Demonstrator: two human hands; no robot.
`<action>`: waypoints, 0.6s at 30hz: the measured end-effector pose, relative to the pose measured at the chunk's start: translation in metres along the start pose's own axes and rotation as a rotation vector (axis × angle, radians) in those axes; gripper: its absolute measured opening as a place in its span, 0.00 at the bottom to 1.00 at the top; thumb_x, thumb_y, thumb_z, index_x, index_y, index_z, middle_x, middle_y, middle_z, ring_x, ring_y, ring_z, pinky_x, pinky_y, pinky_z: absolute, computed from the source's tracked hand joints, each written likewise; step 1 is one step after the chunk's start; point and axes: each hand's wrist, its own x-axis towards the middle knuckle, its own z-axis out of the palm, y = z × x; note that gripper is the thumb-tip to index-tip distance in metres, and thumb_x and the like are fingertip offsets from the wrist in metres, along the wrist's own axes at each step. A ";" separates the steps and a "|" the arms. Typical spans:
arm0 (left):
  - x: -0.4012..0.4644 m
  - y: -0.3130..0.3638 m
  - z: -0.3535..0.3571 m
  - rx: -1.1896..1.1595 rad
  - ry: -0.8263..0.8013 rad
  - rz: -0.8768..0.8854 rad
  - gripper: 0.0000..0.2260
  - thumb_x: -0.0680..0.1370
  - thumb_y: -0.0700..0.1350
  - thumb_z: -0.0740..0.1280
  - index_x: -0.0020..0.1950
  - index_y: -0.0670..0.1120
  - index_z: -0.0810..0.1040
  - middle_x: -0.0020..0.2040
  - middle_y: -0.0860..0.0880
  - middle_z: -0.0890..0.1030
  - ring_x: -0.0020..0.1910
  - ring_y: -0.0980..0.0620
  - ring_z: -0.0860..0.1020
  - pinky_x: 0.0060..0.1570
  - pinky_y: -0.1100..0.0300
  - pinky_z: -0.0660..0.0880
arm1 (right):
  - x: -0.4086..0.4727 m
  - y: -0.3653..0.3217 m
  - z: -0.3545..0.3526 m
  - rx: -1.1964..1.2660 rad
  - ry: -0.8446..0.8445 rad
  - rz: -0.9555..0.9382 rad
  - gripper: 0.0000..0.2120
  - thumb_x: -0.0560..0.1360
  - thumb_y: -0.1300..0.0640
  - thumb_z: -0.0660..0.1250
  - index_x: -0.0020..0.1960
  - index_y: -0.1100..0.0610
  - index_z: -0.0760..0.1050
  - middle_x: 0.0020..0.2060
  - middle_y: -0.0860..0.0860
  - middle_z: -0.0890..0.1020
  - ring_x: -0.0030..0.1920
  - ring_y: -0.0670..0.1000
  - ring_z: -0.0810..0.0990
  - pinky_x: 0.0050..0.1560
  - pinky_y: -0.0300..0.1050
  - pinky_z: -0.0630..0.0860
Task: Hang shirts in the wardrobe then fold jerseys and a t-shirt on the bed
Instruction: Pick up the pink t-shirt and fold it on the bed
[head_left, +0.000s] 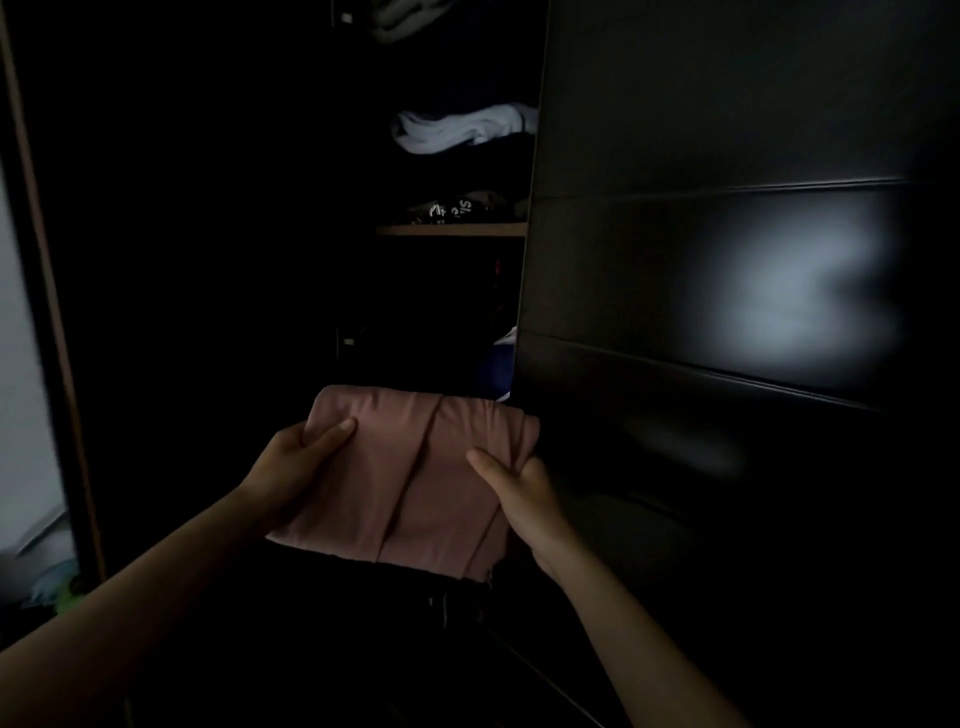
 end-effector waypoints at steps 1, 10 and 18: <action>0.010 0.002 -0.002 0.010 0.008 0.006 0.21 0.73 0.58 0.74 0.54 0.41 0.84 0.48 0.43 0.87 0.50 0.42 0.86 0.55 0.47 0.81 | 0.010 0.003 0.005 -0.004 0.015 -0.003 0.20 0.75 0.53 0.73 0.65 0.55 0.76 0.56 0.48 0.83 0.54 0.45 0.82 0.55 0.40 0.79; 0.146 -0.016 -0.008 0.032 -0.004 0.037 0.16 0.76 0.53 0.73 0.51 0.40 0.84 0.49 0.41 0.86 0.51 0.41 0.84 0.57 0.46 0.80 | 0.140 0.038 0.063 -0.211 0.247 -0.014 0.32 0.74 0.40 0.70 0.67 0.63 0.71 0.59 0.59 0.80 0.59 0.58 0.80 0.62 0.56 0.76; 0.321 -0.042 0.045 -0.013 -0.263 -0.121 0.19 0.80 0.47 0.68 0.64 0.34 0.77 0.64 0.38 0.79 0.57 0.43 0.79 0.58 0.53 0.74 | 0.294 0.057 0.067 -0.279 0.542 0.042 0.29 0.79 0.57 0.68 0.75 0.67 0.63 0.72 0.61 0.71 0.72 0.60 0.70 0.73 0.51 0.64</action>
